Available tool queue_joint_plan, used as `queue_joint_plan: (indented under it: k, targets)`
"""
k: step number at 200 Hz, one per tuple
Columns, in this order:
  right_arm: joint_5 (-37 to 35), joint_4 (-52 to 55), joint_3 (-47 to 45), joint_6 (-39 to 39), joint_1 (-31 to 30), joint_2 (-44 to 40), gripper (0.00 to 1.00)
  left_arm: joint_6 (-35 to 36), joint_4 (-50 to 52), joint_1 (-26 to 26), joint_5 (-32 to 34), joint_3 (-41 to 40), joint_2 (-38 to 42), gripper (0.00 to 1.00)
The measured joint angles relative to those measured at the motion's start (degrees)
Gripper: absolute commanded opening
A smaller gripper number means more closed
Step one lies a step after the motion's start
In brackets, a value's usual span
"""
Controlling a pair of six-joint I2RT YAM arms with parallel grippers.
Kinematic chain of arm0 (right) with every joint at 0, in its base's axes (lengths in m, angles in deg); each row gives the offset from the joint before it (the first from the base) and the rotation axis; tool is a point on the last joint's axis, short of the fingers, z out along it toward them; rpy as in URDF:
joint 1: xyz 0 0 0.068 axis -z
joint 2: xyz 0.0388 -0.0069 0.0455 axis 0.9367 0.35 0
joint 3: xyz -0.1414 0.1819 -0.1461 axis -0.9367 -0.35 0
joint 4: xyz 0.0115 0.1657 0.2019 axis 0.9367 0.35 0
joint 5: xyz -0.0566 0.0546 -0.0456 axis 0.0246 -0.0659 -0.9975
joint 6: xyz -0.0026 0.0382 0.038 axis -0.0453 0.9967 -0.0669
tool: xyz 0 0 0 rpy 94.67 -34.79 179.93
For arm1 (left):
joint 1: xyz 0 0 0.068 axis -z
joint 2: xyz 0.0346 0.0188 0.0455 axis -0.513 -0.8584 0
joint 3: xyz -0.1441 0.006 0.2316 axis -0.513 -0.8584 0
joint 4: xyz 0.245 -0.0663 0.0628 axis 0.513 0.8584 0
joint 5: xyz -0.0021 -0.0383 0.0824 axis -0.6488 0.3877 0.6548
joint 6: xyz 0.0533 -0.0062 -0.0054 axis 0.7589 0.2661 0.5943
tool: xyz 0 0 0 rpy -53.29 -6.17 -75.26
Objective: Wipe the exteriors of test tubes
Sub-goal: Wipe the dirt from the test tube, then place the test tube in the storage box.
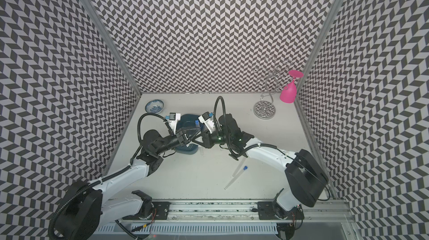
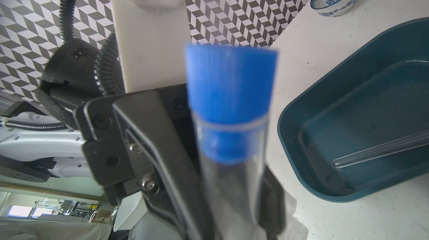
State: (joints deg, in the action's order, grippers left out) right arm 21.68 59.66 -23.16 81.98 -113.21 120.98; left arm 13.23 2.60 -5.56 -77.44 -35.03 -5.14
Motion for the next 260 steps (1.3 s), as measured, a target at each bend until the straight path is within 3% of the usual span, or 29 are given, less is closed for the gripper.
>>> queue_joint_plan:
  k: [88, 152, 210, 260]
  targets:
    - [-1.75, -12.41, -20.39, 5.9, -5.07, -3.65, 0.18, -0.46, 2.16, -3.28, -1.73, -0.85, -0.33, 0.17]
    - [-4.35, -13.42, -25.9, 9.11, -6.64, -7.04, 0.18, 3.13, 5.88, -9.66, -3.1, 3.1, -2.86, 0.17]
    - [-6.23, -12.66, -29.27, 9.25, -6.75, -12.87, 0.18, 13.75, 18.03, -16.61, -4.11, 14.56, -14.05, 0.18]
    - [-6.73, -11.3, -30.49, 8.02, -5.53, -15.58, 0.18, 23.15, 28.68, -18.32, -3.26, 22.91, -26.88, 0.18]
